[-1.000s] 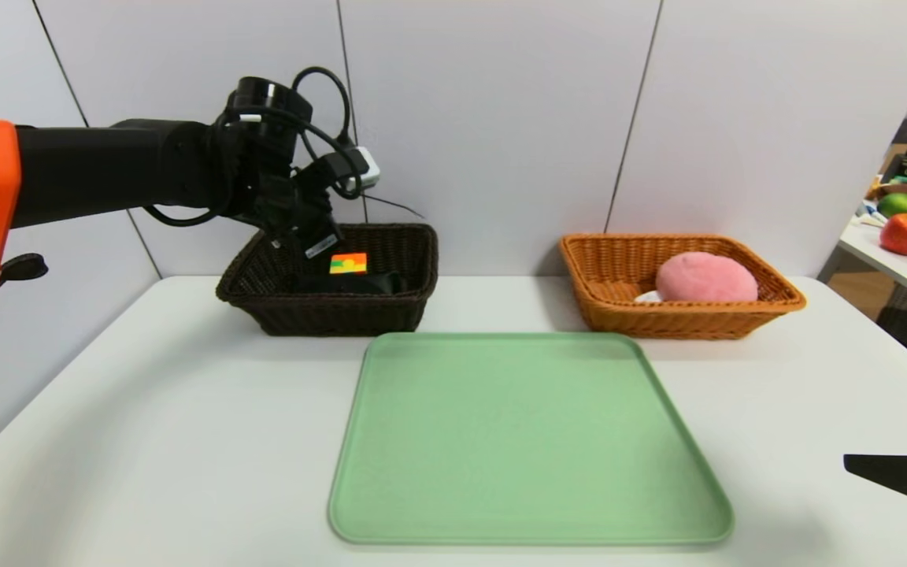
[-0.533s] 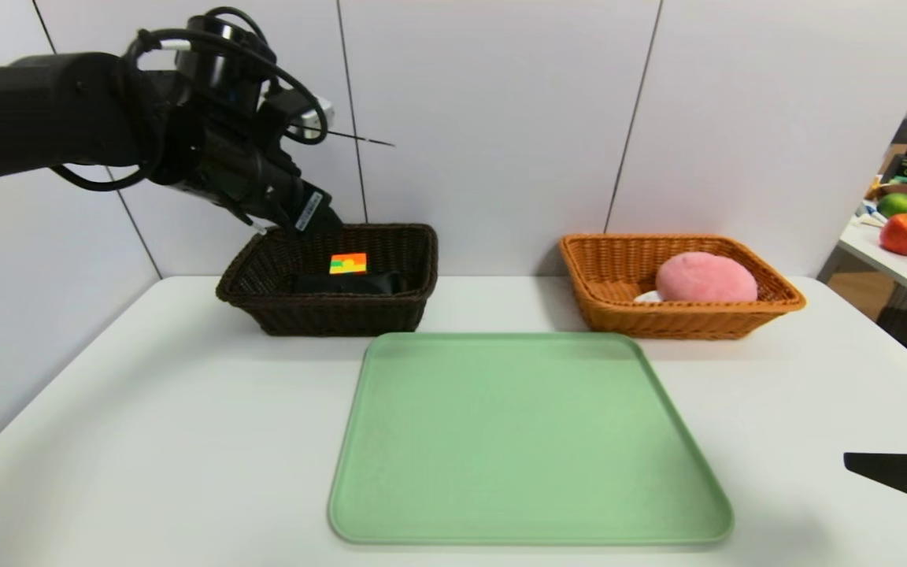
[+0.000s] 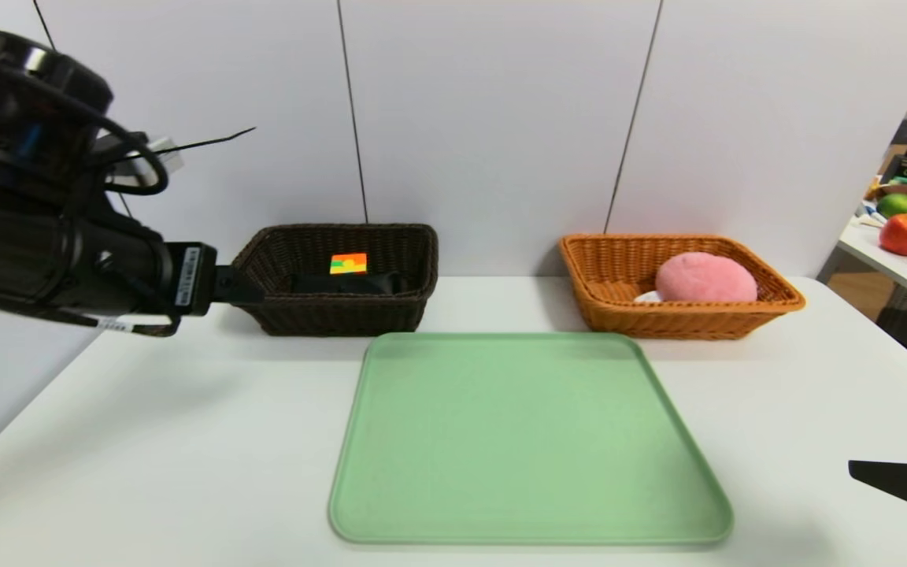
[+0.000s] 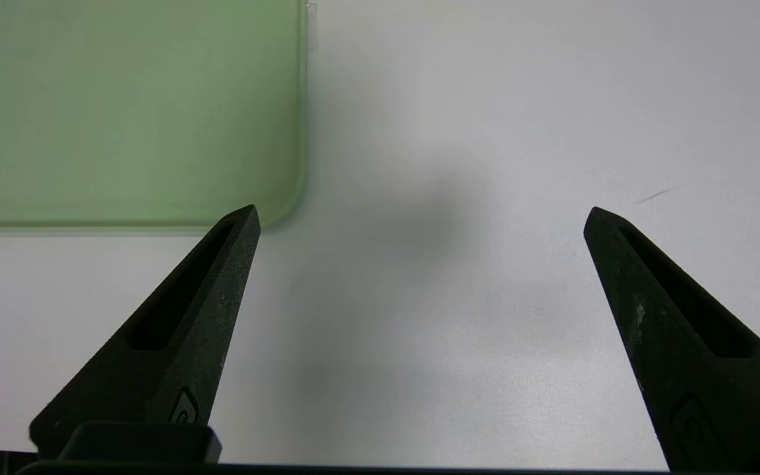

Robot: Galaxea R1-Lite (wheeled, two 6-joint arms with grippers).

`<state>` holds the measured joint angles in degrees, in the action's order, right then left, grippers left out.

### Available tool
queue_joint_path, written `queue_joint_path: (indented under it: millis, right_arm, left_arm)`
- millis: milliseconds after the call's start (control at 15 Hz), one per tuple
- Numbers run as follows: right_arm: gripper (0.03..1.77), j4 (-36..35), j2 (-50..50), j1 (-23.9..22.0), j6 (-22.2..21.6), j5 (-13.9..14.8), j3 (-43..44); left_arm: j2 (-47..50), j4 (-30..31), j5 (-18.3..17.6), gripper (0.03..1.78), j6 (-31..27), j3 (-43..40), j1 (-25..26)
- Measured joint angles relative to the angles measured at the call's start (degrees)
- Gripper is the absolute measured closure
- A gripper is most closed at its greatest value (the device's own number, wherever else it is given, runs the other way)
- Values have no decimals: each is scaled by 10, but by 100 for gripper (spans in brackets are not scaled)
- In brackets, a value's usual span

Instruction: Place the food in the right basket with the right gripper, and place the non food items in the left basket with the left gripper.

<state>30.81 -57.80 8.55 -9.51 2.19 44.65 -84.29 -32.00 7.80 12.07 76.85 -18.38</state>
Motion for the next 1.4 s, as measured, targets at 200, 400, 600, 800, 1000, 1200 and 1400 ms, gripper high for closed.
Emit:
queue_joint_path:
  millis: [200,400,600,800,1000,1200,1400]
  right_arm:
    - [10,4,15,8,3,1,-2]
    - [10,10,44,13,8,1,-2]
    - [10,32,89,13,21,2,-3]
    - [10,58,149,13,53,7,-2]
    - [10,88,210,9,90,9,2]
    - [10,132,262,5,104,9,8]
    - [10,184,311,1,106,9,10]
  left_arm:
    - [98,-4,23,20,47,-98,0]
    - [178,-5,60,17,58,-172,0]
    - [253,-4,79,15,58,-237,0]
    - [320,-3,81,14,52,-289,5]
    - [374,-4,80,13,29,-328,24]
    - [424,-6,80,12,11,-354,44]
    - [476,-22,79,12,-1,-380,79]
